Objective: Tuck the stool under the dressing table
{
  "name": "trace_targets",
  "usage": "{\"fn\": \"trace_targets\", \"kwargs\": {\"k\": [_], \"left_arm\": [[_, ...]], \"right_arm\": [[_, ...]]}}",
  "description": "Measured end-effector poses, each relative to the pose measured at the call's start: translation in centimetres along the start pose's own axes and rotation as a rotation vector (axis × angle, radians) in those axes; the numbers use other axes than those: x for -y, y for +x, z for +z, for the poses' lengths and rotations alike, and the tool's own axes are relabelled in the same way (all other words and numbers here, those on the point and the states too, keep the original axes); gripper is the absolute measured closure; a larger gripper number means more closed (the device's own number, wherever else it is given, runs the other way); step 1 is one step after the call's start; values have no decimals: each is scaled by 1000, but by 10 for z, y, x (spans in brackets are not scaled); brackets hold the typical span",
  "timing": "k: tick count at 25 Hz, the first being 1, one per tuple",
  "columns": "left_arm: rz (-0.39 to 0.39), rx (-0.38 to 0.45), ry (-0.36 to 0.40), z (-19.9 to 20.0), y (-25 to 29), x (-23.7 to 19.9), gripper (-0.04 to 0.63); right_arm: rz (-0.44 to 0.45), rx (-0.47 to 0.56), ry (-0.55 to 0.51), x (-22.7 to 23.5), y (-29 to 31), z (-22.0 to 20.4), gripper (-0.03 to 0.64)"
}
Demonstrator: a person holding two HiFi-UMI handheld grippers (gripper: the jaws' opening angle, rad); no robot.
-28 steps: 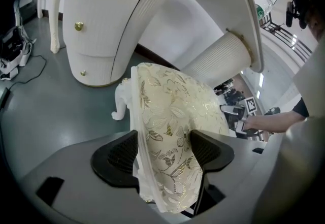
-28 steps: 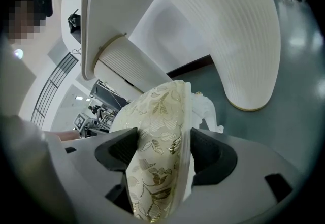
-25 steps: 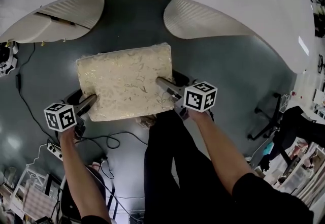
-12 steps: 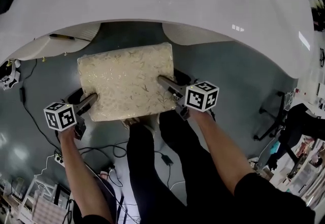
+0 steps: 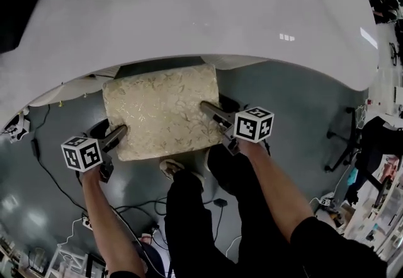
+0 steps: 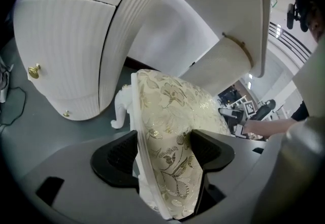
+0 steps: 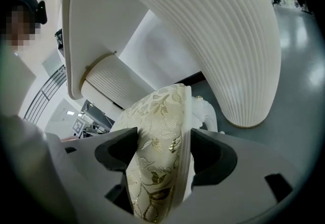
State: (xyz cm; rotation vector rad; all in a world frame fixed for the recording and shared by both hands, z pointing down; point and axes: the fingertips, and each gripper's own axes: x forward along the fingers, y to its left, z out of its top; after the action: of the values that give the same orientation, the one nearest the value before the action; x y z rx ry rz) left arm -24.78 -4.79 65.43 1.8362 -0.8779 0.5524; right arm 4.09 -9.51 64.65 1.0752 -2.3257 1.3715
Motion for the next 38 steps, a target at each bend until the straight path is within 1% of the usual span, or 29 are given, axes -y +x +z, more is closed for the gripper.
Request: {"fn": "trace_targets", "kwargs": {"k": [4, 8, 10, 13, 14, 15, 16, 18, 21, 26, 29, 31, 34, 38], "left_arm": [[23, 19, 15, 19, 7, -4, 265], [68, 71, 30, 19, 3, -7, 267], [81, 59, 53, 22, 5, -9, 268], [108, 8, 133, 34, 8, -10, 282], [120, -4, 157, 35, 8, -10, 298], [130, -8, 169, 35, 8, -10, 305], [133, 1, 165, 34, 7, -10, 305], [137, 43, 146, 32, 4, -7, 305], [149, 87, 147, 39, 8, -2, 314], [161, 64, 167, 37, 9, -1, 315], [183, 85, 187, 38, 6, 0, 323], [194, 93, 194, 38, 6, 1, 327], [191, 92, 192, 37, 5, 0, 327], [184, 92, 191, 36, 4, 0, 327]], "right_arm": [[-11, 31, -5, 7, 7, 16, 341], [-15, 24, -12, 6, 13, 17, 341], [-22, 12, -15, 9, 16, 19, 341], [-30, 3, -16, 11, 24, 25, 341], [-35, 1, -16, 11, 25, 25, 341], [-39, -2, -16, 11, 26, 24, 341], [-41, -4, -13, 10, 26, 22, 341], [-38, -7, -9, 10, 23, 20, 341], [-39, 7, -15, 14, 18, 28, 341], [-35, 5, -10, 16, 18, 26, 341], [-36, 9, -10, 16, 18, 27, 341], [-54, 4, -24, 16, 17, 28, 341], [-86, -8, -58, 15, 16, 29, 341], [-87, -7, -60, 13, 15, 28, 341]]}}
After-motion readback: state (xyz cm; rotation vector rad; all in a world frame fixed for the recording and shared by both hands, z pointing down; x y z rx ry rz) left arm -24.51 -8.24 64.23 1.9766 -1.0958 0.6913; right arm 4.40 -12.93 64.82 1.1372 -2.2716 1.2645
